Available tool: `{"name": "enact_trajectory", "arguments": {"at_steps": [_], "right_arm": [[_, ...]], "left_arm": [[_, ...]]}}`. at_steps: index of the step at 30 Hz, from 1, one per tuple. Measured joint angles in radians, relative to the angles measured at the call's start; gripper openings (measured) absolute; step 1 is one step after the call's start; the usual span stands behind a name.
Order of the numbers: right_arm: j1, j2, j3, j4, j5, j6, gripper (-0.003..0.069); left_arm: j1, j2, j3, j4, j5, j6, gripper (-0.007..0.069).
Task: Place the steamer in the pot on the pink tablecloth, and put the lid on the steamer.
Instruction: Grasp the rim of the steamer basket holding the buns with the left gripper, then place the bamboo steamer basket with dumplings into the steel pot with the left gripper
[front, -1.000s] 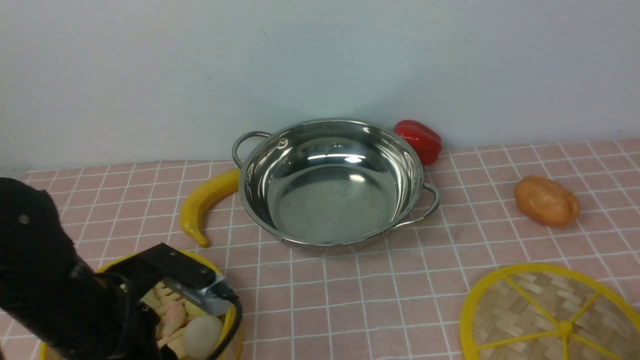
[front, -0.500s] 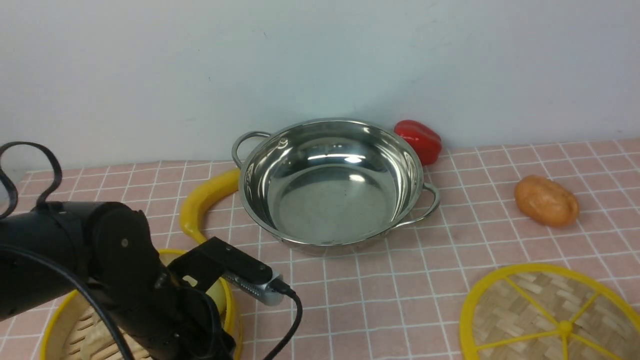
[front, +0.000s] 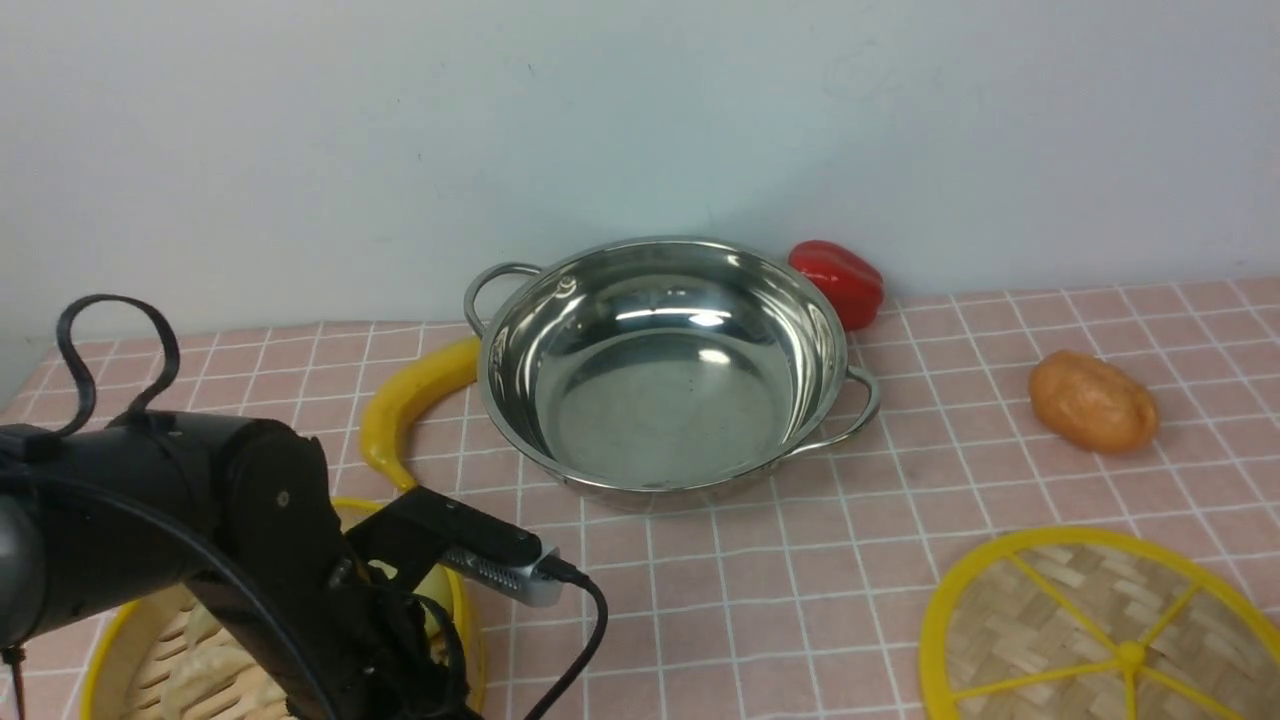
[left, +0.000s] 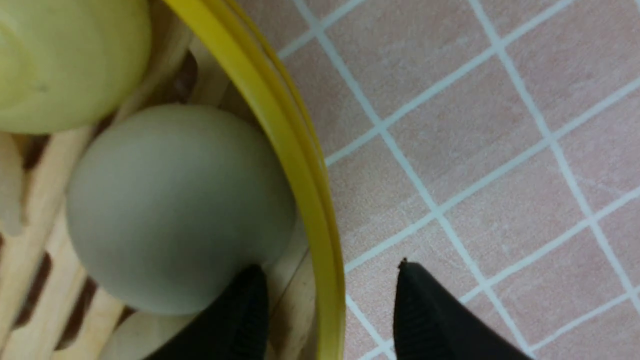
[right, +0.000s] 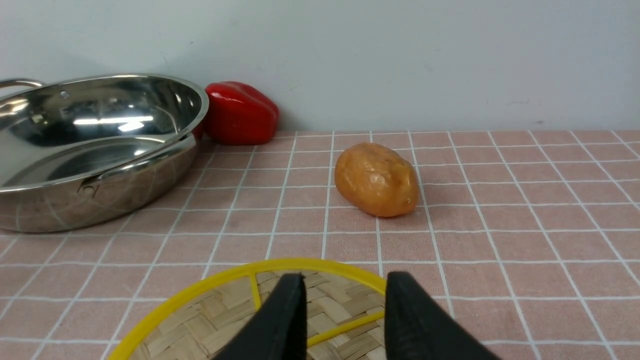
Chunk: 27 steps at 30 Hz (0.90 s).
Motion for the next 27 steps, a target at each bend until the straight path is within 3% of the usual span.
{"name": "enact_trajectory", "arguments": {"at_steps": [4,9,16,20,25,27], "right_arm": [[0.000,0.000,0.000,0.000,0.000,0.000,0.0243],[0.000,0.000,0.000,0.000,0.000,0.000,0.0243],[0.000,0.000,0.000,0.000,0.000,0.000,0.0243],[0.000,0.000,0.000,0.000,0.000,0.000,0.0243],[0.000,0.000,0.000,0.000,0.000,0.000,0.0243],[0.000,0.000,0.000,0.000,0.000,0.000,0.0243]], "left_arm": [[0.000,0.041,0.000,-0.001,0.011,-0.003,0.0267],[-0.001,0.043,-0.010,0.009,0.017,0.003,0.0030],[-0.002,-0.008,-0.100,0.007,0.109,0.006,0.0029],[-0.002,-0.028,-0.257,-0.001,0.236,0.050,0.0029],[-0.002,-0.028,-0.394,0.068,0.353,0.064,0.0029],[-0.002,-0.028,-0.463,0.120,0.379,0.126,0.0029]]}}
